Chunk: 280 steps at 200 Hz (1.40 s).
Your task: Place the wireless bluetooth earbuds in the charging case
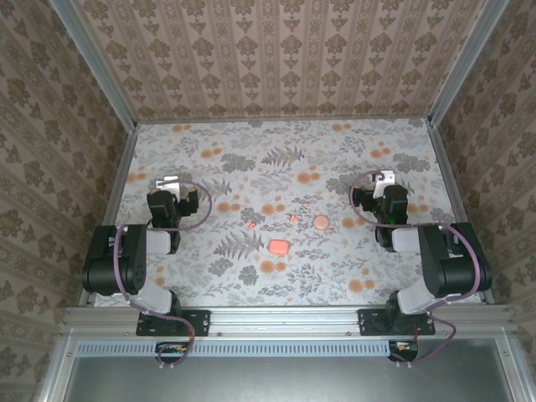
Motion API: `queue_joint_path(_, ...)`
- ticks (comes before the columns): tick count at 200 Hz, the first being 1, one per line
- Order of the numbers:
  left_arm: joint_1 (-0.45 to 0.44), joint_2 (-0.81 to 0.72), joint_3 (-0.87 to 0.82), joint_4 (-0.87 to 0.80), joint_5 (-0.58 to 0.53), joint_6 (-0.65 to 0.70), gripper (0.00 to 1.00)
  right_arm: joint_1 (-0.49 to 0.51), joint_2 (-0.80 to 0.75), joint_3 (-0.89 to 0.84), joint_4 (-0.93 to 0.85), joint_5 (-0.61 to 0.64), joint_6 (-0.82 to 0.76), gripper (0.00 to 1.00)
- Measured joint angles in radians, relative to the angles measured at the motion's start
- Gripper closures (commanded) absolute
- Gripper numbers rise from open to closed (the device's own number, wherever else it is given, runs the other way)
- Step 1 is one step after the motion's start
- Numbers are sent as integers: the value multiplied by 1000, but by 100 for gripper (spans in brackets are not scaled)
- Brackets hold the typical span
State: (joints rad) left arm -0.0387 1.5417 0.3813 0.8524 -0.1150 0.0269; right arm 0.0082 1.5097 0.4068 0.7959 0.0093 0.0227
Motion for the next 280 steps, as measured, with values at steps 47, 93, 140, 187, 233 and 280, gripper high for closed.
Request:
queue_joint_path(47, -75, -212, 90, -286, -3, 27, 0, 42, -222, 256, -509, 13, 61, 0)
queue_joint_path(93, -145, -473, 249, -661, 14, -130, 8, 198, -299, 531, -1019, 42, 174, 0)
queue_joint_path(140, -250, -591, 290, -1097, 6, -302, 10, 430, -279, 633, -1425, 58, 358, 0)
queue_joint_path(187, -271, -576, 289, -1320, 19, -444, 11, 657, -164, 650, -1551, 50, 539, 7)
queue_joint_path(233, -280, -475, 288, -1376, 41, -489, 10, 823, 101, 775, -1563, 27, 649, 11)
queue_joint_path(280, -283, -472, 284, -1384, 44, -496, 10, 880, 298, 905, -1583, 6, 692, 12)
